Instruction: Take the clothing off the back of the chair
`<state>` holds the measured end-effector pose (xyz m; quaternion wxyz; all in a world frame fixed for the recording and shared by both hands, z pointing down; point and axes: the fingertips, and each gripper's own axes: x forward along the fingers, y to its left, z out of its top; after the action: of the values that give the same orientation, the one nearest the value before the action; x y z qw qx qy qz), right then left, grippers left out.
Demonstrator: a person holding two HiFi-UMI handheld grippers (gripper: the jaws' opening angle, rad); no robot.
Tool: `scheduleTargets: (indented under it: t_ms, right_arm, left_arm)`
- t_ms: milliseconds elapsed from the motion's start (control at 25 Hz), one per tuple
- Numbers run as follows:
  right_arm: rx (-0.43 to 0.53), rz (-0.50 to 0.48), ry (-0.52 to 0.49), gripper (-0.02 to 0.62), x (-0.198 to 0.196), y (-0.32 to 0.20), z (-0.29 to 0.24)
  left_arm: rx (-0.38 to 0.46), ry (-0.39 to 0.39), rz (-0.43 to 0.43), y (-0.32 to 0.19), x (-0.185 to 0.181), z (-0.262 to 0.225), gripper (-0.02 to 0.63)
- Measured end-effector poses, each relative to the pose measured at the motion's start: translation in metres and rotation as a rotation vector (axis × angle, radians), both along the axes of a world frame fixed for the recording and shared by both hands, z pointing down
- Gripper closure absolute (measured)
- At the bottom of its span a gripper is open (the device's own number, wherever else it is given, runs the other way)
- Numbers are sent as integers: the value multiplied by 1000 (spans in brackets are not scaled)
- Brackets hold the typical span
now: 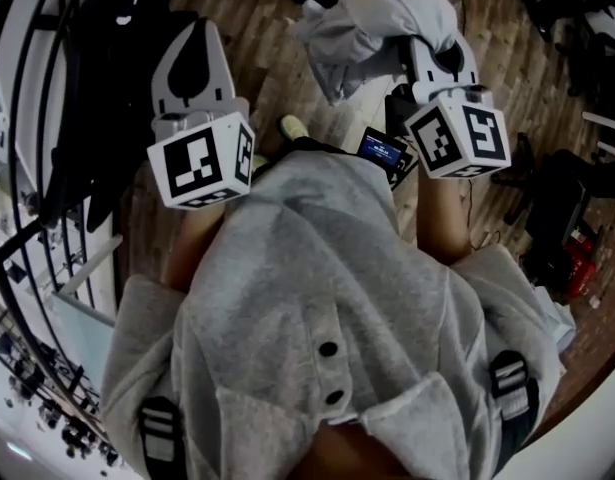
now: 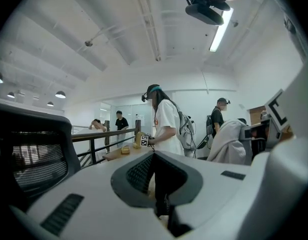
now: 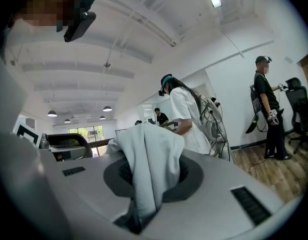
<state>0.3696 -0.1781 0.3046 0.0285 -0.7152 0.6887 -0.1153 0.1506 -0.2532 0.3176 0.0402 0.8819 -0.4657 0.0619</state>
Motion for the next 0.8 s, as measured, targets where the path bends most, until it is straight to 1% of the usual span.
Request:
scheduleTargets:
  t_ms: [160,440,600,800]
  right_arm:
    - [2,-39,8,528,-8,-8,7]
    - [19,-112,16,528,-26,-22,-1]
    - [9,-129,31,528,-31,-28,-1]
    - [9,-125,33,528,-29,-27,-6]
  left_arm:
    - [8,4,-12,-4,3,1,595]
    - [21,15,-46,-5,-4,-4,595]
    - [24,16,-64,-6,-10,-7,595]
    - [29,23,-74,-3,-13,-11,595]
